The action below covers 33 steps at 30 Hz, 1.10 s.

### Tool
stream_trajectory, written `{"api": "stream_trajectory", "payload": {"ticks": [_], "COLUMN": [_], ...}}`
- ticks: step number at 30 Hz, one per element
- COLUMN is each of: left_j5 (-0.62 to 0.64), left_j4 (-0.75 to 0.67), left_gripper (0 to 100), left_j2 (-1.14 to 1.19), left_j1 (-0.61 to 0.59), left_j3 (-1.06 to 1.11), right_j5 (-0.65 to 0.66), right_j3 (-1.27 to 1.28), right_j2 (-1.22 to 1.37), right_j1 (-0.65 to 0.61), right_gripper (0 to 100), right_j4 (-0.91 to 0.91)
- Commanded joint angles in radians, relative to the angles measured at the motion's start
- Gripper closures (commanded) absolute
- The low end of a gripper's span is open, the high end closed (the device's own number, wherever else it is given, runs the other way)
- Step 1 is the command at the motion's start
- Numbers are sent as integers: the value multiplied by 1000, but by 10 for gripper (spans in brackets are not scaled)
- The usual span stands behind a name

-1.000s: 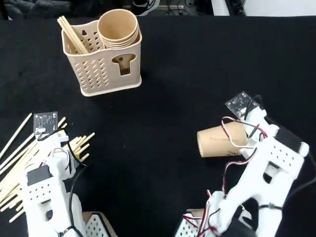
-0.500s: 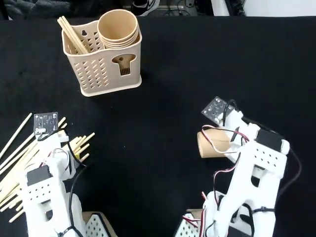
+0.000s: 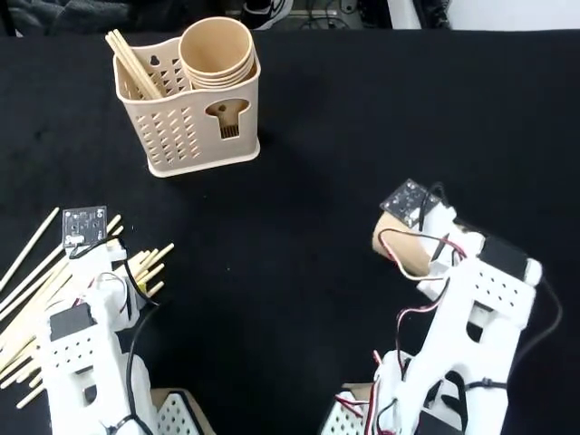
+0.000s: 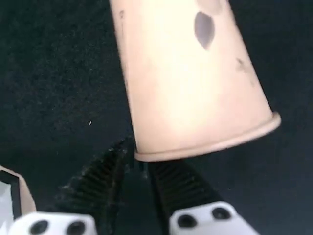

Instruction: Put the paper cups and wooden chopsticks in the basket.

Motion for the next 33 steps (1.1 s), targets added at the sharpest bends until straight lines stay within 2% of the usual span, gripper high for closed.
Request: {"api": "stream_trajectory", "payload": {"ticks": [1, 6, 9, 12, 19, 21, 26, 30, 33], "left_j5": [0, 0, 0, 0, 0, 0, 0, 0, 0], "left_j4": [6, 8, 8, 20, 20, 20, 17, 14, 12], "left_gripper": [758, 758, 758, 758, 758, 758, 758, 758, 758], "left_j2": [-9, -9, -9, -9, -9, -9, -9, -9, -9], "left_j1": [-4, -4, -4, -4, -4, -4, -4, -4, -4], "left_j3": [-4, -4, -4, -4, -5, -5, -5, -5, -5], "right_j5": [2, -49, -74, -109, -138, -140, -135, -133, -133], "right_j3": [-111, -260, -366, -470, -639, -673, -684, -720, -817], "right_j2": [-4, -107, -202, -300, -404, -400, -323, -154, 5], "right_j1": [15, 0, -51, -130, -367, -443, -583, -657, -701], "right_gripper": [987, 987, 987, 987, 987, 987, 987, 987, 987], "right_j4": [48, 129, 204, 250, 236, 187, -71, -229, -270]}}
